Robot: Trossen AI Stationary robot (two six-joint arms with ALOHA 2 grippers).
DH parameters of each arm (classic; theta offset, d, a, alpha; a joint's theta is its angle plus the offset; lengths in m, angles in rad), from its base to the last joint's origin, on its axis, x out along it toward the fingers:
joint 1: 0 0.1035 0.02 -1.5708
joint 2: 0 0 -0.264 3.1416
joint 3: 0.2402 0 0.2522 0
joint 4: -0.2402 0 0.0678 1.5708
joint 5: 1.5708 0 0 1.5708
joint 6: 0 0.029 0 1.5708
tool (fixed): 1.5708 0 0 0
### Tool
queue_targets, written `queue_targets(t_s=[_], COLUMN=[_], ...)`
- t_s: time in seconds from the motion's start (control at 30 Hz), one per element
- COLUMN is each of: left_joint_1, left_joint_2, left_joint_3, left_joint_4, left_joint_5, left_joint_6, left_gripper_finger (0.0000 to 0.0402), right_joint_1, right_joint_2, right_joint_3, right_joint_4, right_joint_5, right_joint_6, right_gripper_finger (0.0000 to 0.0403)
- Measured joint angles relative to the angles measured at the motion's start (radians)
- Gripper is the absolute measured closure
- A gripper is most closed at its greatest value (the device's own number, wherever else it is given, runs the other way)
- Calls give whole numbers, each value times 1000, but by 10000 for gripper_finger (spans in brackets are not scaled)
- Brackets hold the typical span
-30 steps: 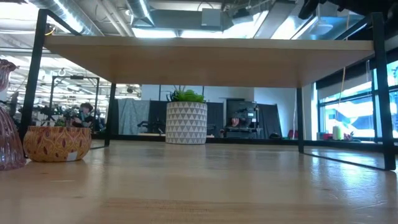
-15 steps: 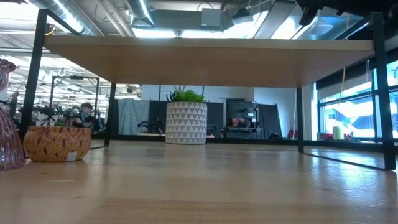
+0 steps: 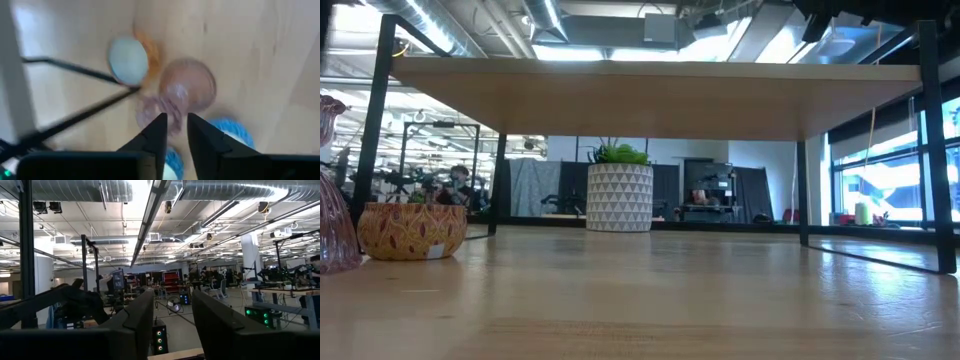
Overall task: Pick & Place candle stick holders
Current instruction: Put the left pink glass candle holder on the shelf
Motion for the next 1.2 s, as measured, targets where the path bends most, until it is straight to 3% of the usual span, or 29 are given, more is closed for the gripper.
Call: queue_targets(t_s=[0.2, 0.33, 0.4, 0.53, 0.7, 0.97, 1.2], left_joint_1=[-83, -170, -227, -296, -290, -189, -142], left_joint_2=[-86, -203, -255, -298, -268, -196, -159], left_joint_3=[0, 0, 1, 1, 0, 0, -50], left_joint_4=[-16, -16, -13, -6, 17, 35, 75], left_joint_5=[-232, -454, -501, -475, -384, -222, -214], left_joint_6=[-98, -250, -323, -459, -450, -301, -236], left_gripper_finger=[315, 322, 324, 320, 295, 237, 222], right_joint_1=[0, 0, 0, 0, 0, 0, 0], right_joint_2=[0, 0, 0, 0, 0, 0, 0], right_joint_3=[0, 0, 0, 0, 0, 0, 0], right_joint_4=[-3, -2, -2, -2, -2, -2, -11], right_joint_5=[0, 5, 8, 32, 34, 59, 59], right_joint_6=[0, 0, 0, 0, 0, 0, 0], right_gripper_finger=[265, 265, 265, 264, 264, 264, 265])
